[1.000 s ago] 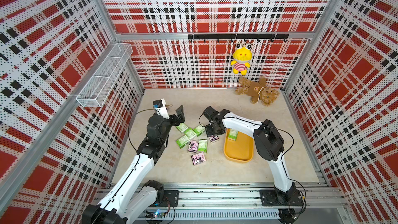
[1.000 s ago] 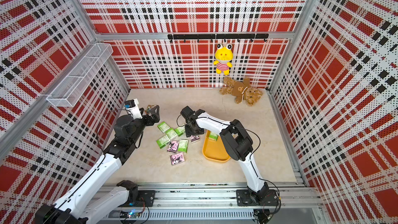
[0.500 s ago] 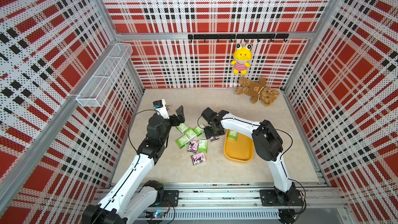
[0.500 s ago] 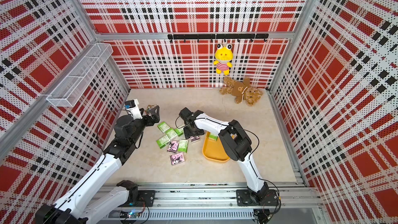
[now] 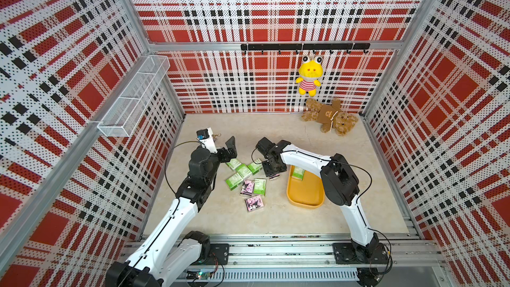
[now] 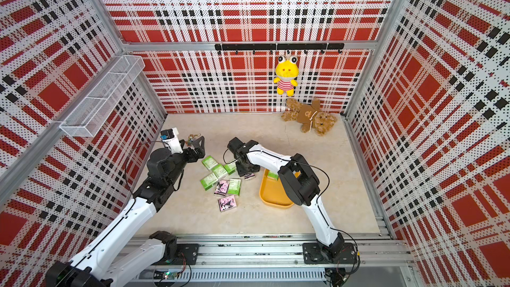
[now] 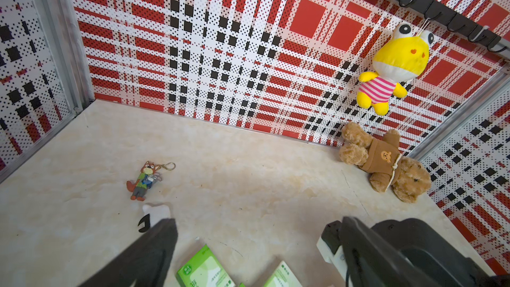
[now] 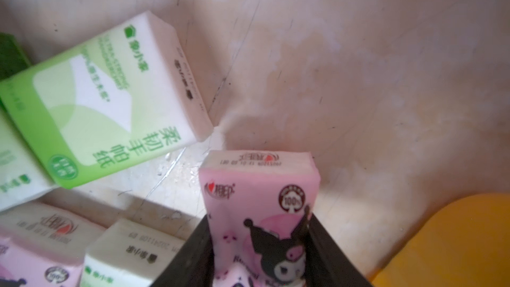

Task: Put the pocket tissues into the storage box
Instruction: Pick up the pocket tissues from the center of the board.

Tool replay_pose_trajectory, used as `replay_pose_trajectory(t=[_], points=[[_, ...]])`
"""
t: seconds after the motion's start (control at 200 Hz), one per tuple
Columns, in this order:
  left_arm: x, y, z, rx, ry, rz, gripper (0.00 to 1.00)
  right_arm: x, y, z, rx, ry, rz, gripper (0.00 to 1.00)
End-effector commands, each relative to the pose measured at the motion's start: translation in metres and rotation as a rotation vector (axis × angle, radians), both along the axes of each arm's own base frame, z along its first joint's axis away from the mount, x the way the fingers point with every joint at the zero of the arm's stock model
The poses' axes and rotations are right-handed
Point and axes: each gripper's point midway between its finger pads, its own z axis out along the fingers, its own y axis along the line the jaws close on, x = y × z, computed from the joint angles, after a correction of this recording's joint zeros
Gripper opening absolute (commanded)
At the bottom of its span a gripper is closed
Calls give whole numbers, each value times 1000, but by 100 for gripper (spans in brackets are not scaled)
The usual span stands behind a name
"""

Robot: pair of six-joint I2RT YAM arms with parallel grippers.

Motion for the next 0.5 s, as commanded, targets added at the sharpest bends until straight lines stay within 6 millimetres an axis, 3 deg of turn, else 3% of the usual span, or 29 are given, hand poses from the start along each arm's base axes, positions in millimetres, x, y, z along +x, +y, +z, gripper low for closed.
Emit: replay_pose_trajectory(t=[0.0,0.105,0.195,0.316,0.496], points=[[-2,3,-1,5,-4,9,99,7,14,42,97,-73,2,51],[-1,0,-1,1,-3,-1,99,22,17,86,180,-141,-49,51],[1,-1,2,-1,-6,-7,99,29,3,109,223,-173,-92,50],[0,1,4,4,-14,1,99,29,-34,126,262,-192,-175,50],[-1,0,2,-6,-14,-6,99,6,-102,132,246,-214,-296,50]])
